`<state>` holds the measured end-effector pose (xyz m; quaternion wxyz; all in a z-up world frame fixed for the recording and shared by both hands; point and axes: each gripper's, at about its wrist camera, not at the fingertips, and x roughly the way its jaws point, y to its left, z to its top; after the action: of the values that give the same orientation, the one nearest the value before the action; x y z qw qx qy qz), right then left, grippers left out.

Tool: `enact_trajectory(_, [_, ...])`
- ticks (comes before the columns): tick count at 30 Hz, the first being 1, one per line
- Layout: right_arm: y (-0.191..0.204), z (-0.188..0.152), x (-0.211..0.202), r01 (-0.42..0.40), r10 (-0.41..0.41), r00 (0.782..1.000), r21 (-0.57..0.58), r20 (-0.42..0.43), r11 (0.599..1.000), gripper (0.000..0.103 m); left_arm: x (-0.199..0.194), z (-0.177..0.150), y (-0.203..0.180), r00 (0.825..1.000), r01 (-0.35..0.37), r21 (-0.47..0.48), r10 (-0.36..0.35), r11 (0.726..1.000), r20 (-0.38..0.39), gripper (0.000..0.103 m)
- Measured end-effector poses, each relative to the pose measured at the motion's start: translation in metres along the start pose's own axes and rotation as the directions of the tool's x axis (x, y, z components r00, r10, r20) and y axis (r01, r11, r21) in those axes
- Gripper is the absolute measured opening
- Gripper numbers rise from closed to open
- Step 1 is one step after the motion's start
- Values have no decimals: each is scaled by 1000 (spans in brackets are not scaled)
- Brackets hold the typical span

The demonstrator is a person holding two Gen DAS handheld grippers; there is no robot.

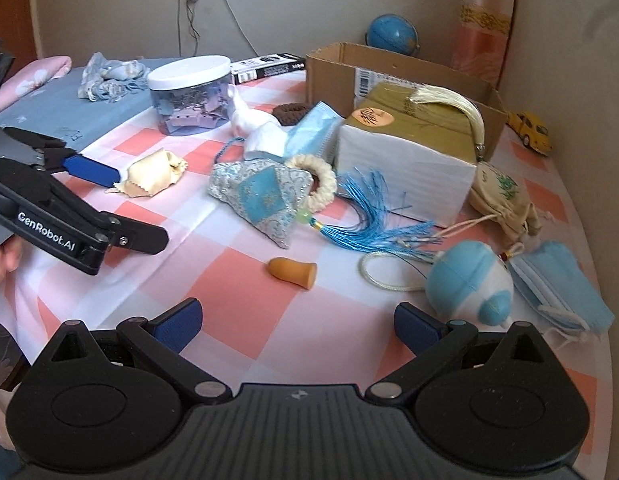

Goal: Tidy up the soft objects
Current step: 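Close the left gripper on the cream cloth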

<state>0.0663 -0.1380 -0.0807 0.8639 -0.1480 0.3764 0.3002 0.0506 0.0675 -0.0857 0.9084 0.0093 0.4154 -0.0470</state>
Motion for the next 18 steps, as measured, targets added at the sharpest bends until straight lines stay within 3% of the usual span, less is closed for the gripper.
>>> enact_trajectory(4, [1, -3, -1, 5, -5, 1000, 2, 21, 1000, 103, 1, 2, 5, 1000, 23, 16, -23, 1000, 14, 103])
enact_trajectory(7, [2, -4, -2, 11, -12, 1000, 8, 24, 1000, 103, -1, 5, 4, 998, -4, 46, 2, 999, 56, 99])
enact_trajectory(12, [2, -4, -1, 10, -10, 999, 8, 31, 1000, 103, 0, 14, 11, 995, 52, 45, -56, 998, 78, 97])
enact_trajectory(14, [2, -4, -1, 8, -8, 999, 6, 32, 1000, 103, 1, 15, 14, 995, 55, 37, -58, 998, 82, 86])
enact_trajectory(16, [4, -2, -1, -4, 4, 1000, -4, 28, 1000, 103, 4, 15, 16, 996, 57, 31, -59, 998, 64, 58])
enact_trajectory(18, [7, 0, 0, -13, 13, 1000, -17, 23, 1000, 103, 3, 13, 17, 996, 50, 26, -52, 998, 76, 52])
